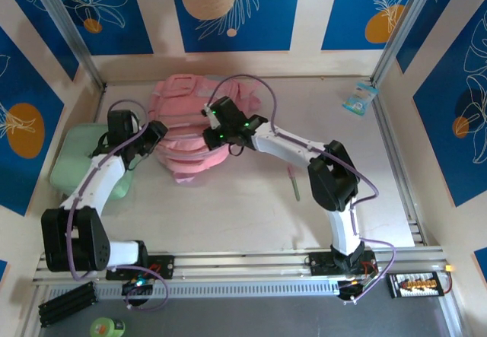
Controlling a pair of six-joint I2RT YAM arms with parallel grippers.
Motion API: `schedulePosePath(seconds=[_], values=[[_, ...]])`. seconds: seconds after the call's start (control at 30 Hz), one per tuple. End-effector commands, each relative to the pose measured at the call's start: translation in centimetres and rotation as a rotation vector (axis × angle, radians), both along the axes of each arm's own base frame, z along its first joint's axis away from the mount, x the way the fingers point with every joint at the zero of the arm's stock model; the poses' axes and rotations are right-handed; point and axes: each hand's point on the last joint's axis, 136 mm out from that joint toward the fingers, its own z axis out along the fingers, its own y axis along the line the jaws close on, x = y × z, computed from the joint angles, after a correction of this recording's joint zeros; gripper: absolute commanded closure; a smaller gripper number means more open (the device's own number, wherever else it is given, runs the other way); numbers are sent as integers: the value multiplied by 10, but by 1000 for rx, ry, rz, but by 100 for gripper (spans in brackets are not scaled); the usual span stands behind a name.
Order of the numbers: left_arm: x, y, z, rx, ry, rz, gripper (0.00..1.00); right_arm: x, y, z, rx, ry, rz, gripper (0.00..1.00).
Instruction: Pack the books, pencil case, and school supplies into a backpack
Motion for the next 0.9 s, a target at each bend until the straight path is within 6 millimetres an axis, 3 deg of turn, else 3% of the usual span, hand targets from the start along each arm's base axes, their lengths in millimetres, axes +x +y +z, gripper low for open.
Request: schedulePosePath(seconds=[0.0,0.1,0.3,0.87], values=[[-6,-11,-16,-133,41,22,52,-15,41,28,114,-24,127,100],[0,-20,-16,-191,31,16,53,-24,55,27,120,-20,167,100],[12,-19,-22,-146,30,12,52,-39,67,25,121,-11,219,100],[16,-18,-17,-187,-61,48,47,-45,63,14,92,14,206,100]])
